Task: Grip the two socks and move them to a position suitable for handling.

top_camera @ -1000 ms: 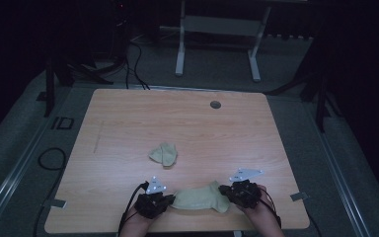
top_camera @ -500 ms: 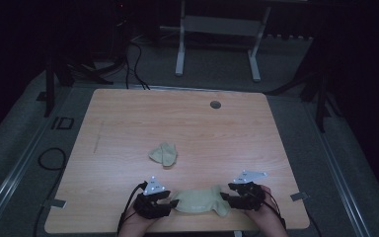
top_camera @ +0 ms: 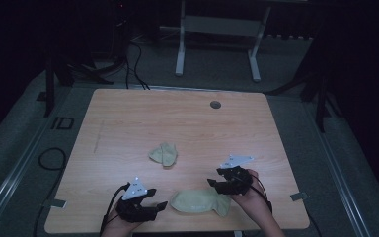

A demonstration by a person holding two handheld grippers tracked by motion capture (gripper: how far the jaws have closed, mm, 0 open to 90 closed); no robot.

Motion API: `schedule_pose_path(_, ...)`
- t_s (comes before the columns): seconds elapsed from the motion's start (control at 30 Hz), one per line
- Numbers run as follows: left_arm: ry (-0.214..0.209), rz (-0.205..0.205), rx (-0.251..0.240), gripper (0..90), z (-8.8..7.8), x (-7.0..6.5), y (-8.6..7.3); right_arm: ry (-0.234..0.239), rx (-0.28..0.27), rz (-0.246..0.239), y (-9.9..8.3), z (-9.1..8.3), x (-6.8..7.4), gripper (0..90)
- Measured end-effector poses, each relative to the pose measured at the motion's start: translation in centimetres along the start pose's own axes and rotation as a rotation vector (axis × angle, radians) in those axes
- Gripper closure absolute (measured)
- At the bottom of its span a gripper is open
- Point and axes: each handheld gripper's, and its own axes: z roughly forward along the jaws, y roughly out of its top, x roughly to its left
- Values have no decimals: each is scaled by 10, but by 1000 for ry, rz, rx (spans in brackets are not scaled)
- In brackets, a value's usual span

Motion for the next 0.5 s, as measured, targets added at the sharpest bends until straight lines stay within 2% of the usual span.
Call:
schedule_pose_path(0.07, -5, -4, 3, 366, -2, 5, -6, 5, 1, -8, 8, 5, 2, 460)
schedule_pose_path(0.27, 12, -14, 0, 367, -10, 18, -17, 8, 9, -38, 35, 17, 7, 459)
schedule_pose_path(0.4, 29, -23, -18, 369, -15, 23, -20, 13, 1, -58, 55, 27, 12, 460)
schedule_pose_path(0.5, 34, -11, -24, 383, -16, 24, -19, 23, -1, -62, 70, 38, 16, 461)
